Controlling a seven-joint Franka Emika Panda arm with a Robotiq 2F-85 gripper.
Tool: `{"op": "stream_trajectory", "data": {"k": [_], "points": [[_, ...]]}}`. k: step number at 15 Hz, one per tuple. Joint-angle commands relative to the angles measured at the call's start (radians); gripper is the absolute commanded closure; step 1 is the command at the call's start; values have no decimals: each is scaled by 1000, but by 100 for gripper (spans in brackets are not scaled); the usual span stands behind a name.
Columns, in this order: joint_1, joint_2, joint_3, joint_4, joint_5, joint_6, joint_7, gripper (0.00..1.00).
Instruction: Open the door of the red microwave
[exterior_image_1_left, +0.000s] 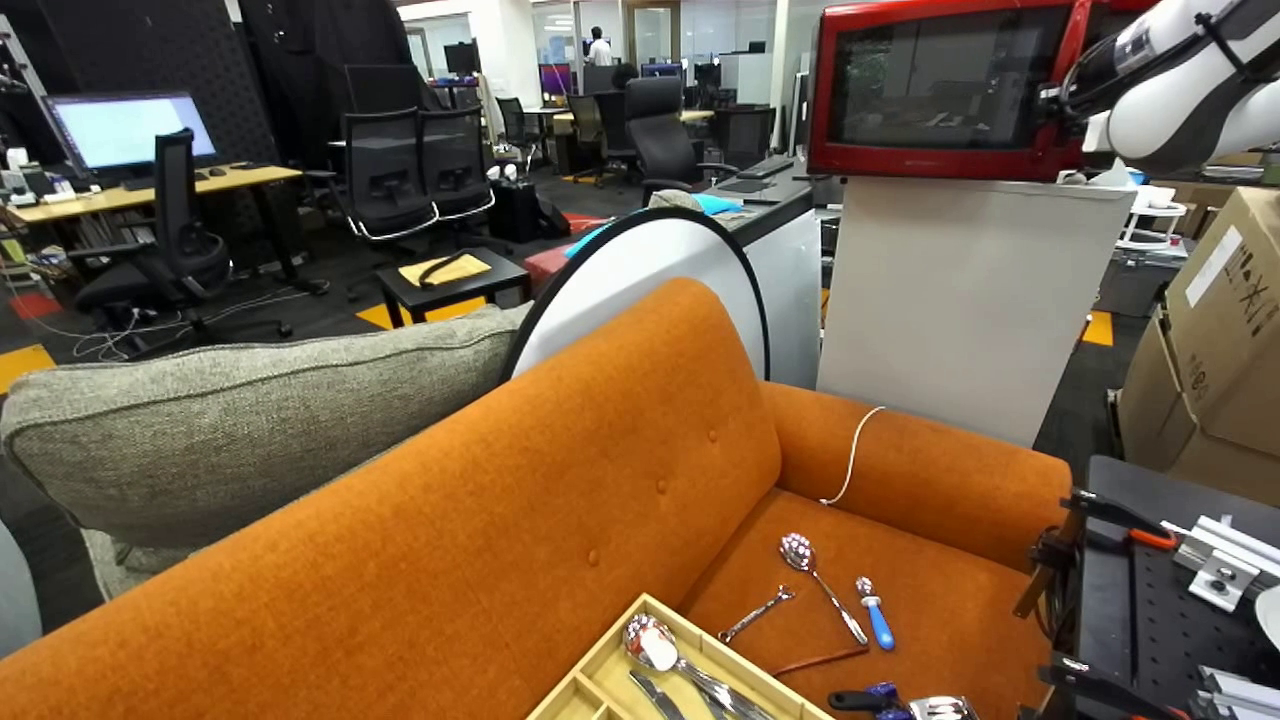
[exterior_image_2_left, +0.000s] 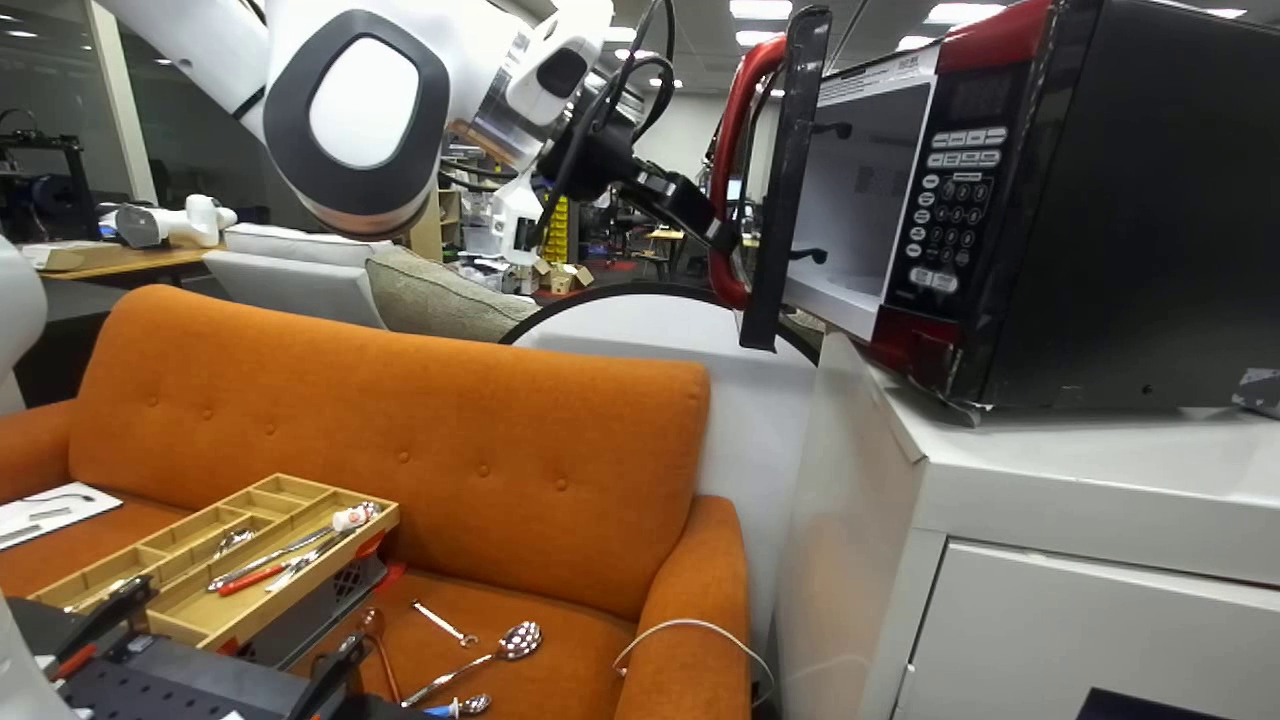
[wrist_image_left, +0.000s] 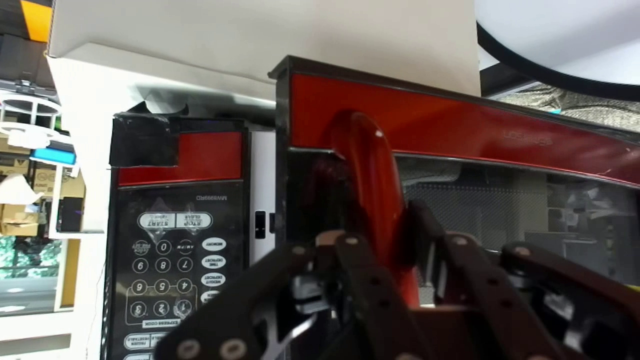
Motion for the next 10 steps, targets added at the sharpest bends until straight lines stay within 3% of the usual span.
{"op": "stream_trajectory", "data": {"k": [1, 2, 3, 5, 10], "points": [[41, -11, 0, 0, -21, 28, 41, 90], [44, -12, 0, 0, -22, 28, 40, 82], [44, -12, 0, 0, -22, 28, 38, 48], [58, 4, 0, 0, -20, 8, 50, 43], [114, 3, 3, 0, -29, 12, 84, 6]]}}
